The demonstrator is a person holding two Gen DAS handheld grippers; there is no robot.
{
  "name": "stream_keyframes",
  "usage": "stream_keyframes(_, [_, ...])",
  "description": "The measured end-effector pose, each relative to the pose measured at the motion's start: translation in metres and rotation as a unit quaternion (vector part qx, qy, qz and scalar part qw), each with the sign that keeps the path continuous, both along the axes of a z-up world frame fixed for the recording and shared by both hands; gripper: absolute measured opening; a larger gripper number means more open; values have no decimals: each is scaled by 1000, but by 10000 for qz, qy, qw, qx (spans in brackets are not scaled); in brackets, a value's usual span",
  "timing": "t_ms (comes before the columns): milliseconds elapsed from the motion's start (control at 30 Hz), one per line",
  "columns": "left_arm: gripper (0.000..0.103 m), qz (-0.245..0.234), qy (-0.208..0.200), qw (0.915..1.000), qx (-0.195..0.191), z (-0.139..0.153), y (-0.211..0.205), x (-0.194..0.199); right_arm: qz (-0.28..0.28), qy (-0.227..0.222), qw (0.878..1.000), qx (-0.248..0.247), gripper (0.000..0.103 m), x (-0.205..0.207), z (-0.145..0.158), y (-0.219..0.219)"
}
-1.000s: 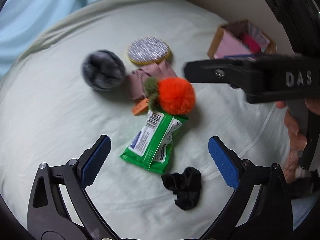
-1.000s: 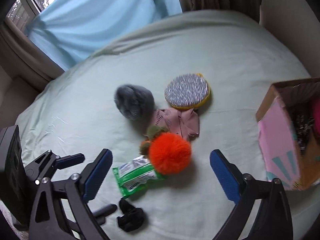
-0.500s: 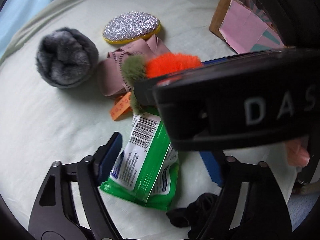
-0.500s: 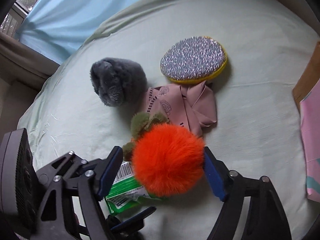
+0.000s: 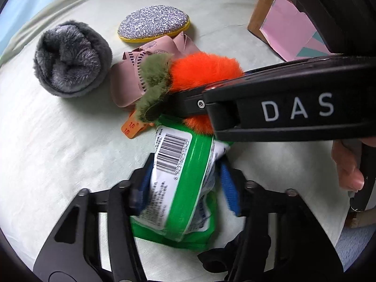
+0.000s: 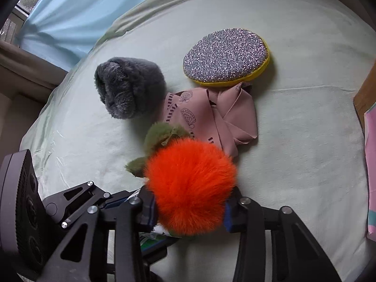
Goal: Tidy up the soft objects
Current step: 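Grasp the green wipe pack with the left tool while the right tool grasps the orange pompom, then carry the wipe pack and orange pompom with both tools over the box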
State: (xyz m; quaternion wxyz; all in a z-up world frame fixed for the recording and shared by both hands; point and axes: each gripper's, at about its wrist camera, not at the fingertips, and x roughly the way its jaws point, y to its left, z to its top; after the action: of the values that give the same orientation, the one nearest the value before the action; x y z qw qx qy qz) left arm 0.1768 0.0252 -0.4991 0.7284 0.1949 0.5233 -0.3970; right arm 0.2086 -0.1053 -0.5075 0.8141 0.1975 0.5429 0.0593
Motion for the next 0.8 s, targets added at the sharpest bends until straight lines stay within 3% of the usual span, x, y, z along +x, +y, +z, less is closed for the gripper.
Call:
stream_keyframes(200, [36, 34, -14, 10000, -37, 2, 8, 0, -55, -56, 10000, -16, 36, -4, 1, -4])
stream_keyframes(467, [34, 147, -128, 9997, -133, 24, 14, -3, -57, -223, 9997, -20, 36, -14, 19, -6])
stream_keyframes(633, [34, 231, -330, 9990, -213, 59, 17, -23, -46, -392, 9992, -62, 36, -24, 45, -6])
stream_keyframes(800, [34, 429, -544, 9971, -302, 111, 27, -48, -22, -604, 9981, -95, 36, -41, 86, -10])
